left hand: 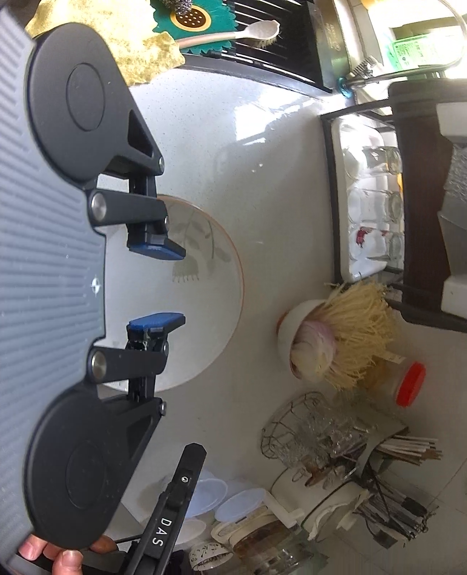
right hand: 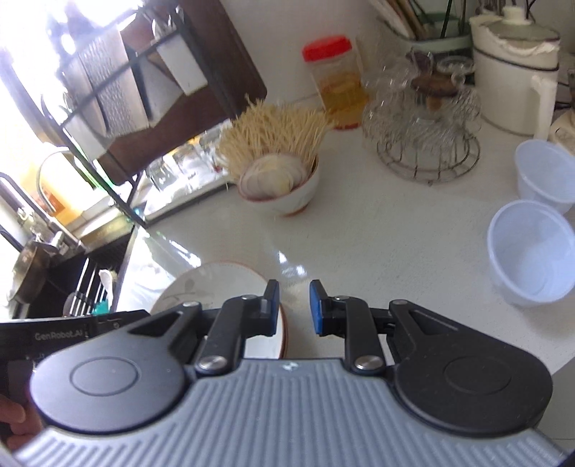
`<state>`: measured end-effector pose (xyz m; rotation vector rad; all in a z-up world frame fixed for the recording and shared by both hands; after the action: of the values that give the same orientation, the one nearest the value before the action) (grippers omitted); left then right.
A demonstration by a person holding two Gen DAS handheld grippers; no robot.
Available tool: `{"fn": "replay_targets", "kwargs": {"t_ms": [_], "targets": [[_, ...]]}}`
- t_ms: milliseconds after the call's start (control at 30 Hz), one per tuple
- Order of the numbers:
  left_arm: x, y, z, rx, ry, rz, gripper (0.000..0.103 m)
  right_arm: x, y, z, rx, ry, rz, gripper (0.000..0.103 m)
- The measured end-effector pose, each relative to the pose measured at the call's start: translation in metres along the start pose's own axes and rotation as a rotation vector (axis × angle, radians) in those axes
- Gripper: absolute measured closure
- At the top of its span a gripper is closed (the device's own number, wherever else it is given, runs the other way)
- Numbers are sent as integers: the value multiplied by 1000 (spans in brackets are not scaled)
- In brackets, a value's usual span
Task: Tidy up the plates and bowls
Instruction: 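Lower the leaf-pattern plate onto the floral plate and open both grippers, then move both grippers to the translucent plastic bowl beside the white bowls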
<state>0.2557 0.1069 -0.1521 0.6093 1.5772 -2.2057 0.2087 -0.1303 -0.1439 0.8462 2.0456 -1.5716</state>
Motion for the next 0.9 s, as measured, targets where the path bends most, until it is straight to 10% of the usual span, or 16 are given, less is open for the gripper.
{"fn": "replay_targets", "kwargs": {"t_ms": [900], "targets": [[53, -44, 153, 144, 155, 92, 66, 26, -142, 82, 72, 5, 232, 81]]}}
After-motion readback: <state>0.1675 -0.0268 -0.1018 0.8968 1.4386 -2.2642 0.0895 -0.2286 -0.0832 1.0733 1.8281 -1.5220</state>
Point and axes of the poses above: each gripper's, at about its wrist camera, not at the fingertips, and y roughly the way its jaws point, z to its right, x to its underside, the point moved 5 cm from there along y, roughly the way its jaws point, and after that the axes turned 5 degrees about x, right-handed, at the moved point
